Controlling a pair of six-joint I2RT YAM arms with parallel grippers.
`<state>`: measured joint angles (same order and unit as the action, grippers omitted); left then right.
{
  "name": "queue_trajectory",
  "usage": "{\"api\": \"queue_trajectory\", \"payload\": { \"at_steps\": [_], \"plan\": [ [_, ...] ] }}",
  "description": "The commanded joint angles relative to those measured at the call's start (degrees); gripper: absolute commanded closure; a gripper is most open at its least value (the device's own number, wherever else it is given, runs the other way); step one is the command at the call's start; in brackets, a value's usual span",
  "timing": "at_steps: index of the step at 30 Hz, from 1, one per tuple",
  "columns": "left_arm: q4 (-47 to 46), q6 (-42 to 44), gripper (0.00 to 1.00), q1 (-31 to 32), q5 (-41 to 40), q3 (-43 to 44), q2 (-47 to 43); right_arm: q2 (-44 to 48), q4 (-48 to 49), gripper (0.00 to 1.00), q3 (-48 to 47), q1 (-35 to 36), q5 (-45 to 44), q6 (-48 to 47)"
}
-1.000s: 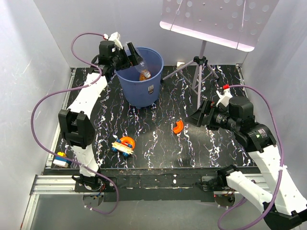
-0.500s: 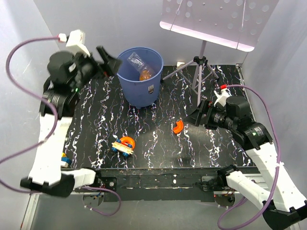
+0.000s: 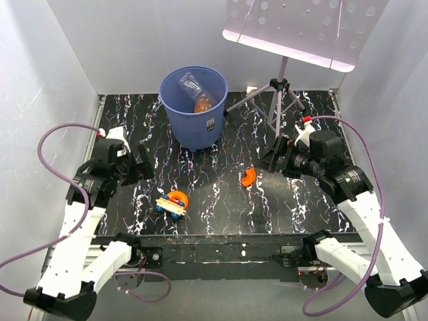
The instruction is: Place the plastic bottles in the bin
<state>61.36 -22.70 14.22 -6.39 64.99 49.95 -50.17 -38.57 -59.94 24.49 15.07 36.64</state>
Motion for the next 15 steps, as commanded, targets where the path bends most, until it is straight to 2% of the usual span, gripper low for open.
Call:
{"api": "queue_trajectory", "payload": {
  "at_steps": [1,10,15],
  "plan": [
    [-0.28,-2.70,0.02,0.11,-3.53,0.05,-4.60,0.95,1.92,0.03,-0.88,0.03,-1.01,-0.52],
    [-0.01,-3.23,0.02,0.11,-6.09,1.19,-2.14,2.62,2.44,0.03,0.44,-0.06,-0.92,0.18],
    [-0.20,-2.61,0.02,0.11,-4.33,2.15,0.22,2.80,1.83,0.03,0.27,0.03,-0.66,0.10]
  ]
}}
